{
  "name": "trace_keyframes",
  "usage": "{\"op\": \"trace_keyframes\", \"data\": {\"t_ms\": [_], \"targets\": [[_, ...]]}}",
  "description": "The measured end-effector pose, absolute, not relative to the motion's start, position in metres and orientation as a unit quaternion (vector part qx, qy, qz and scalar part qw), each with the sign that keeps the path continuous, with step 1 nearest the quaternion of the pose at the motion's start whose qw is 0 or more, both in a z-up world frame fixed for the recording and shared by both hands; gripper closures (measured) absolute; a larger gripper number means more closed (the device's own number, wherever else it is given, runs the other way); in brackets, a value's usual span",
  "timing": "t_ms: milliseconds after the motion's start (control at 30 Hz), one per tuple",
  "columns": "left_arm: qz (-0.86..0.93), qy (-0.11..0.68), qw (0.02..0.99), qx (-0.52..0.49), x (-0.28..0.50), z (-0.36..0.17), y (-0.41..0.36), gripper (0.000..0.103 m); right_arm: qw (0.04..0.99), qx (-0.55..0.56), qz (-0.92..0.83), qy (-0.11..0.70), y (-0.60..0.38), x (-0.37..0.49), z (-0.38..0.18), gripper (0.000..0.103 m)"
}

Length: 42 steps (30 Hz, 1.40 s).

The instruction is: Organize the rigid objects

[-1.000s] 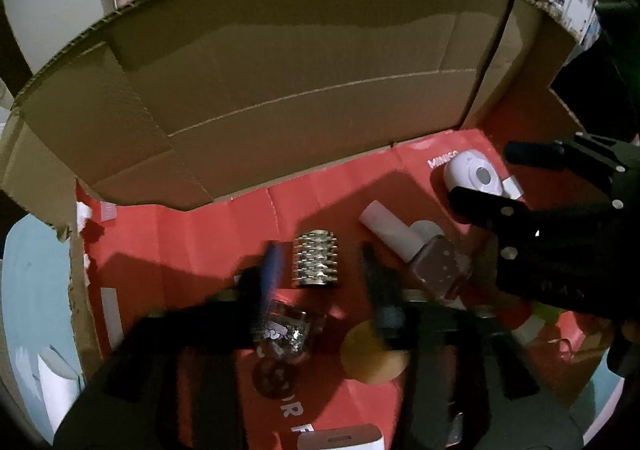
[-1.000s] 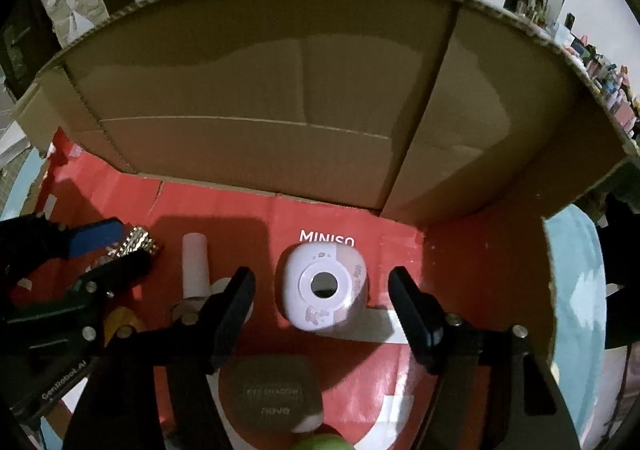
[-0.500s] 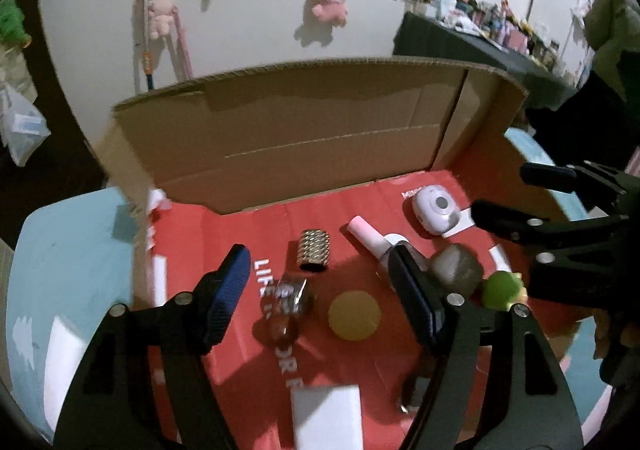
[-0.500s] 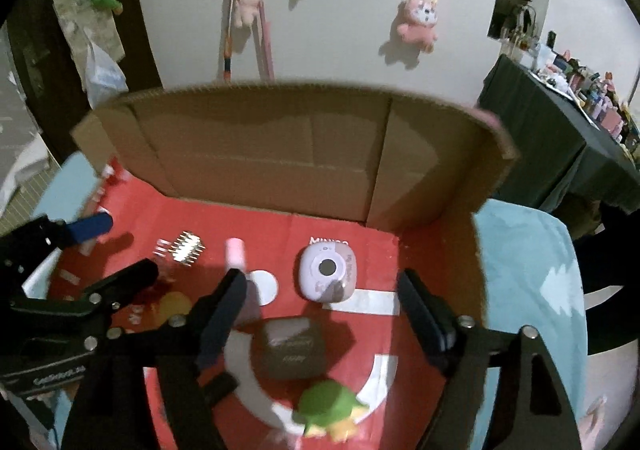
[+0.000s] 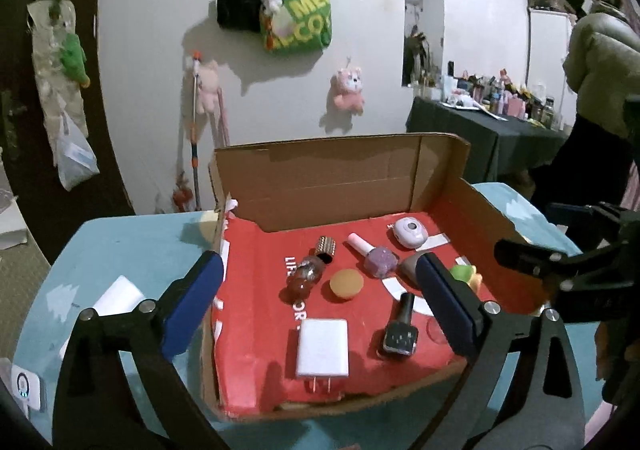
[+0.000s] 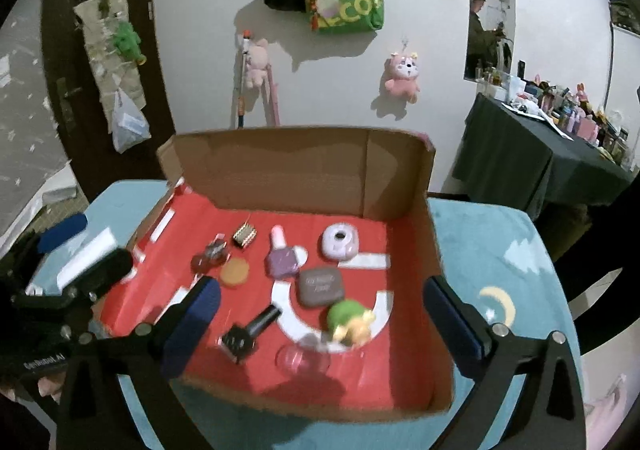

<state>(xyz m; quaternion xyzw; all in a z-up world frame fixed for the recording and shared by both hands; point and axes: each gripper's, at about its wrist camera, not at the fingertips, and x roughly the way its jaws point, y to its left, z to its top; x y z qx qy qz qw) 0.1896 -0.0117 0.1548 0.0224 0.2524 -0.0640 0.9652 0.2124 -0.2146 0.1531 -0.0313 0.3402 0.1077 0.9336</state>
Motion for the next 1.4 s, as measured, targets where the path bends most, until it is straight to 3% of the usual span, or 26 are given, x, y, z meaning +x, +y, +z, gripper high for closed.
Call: {"op": "trace_keyframes", "data": {"t_ms": [567,1400], "targets": [[-0.032,0.269,0.963,-0.012,0.205,0.094,-0.009,0.003,0.95,-0.034,0.084,0.298,-0.223,0.225,0.091,0.0],[-0.017,0.312,0.95,-0.001,0.227,0.062,-0.007,0.003,0.947,-0.05,0.072,0.308,-0.22,0.232,0.069,0.0]]}}
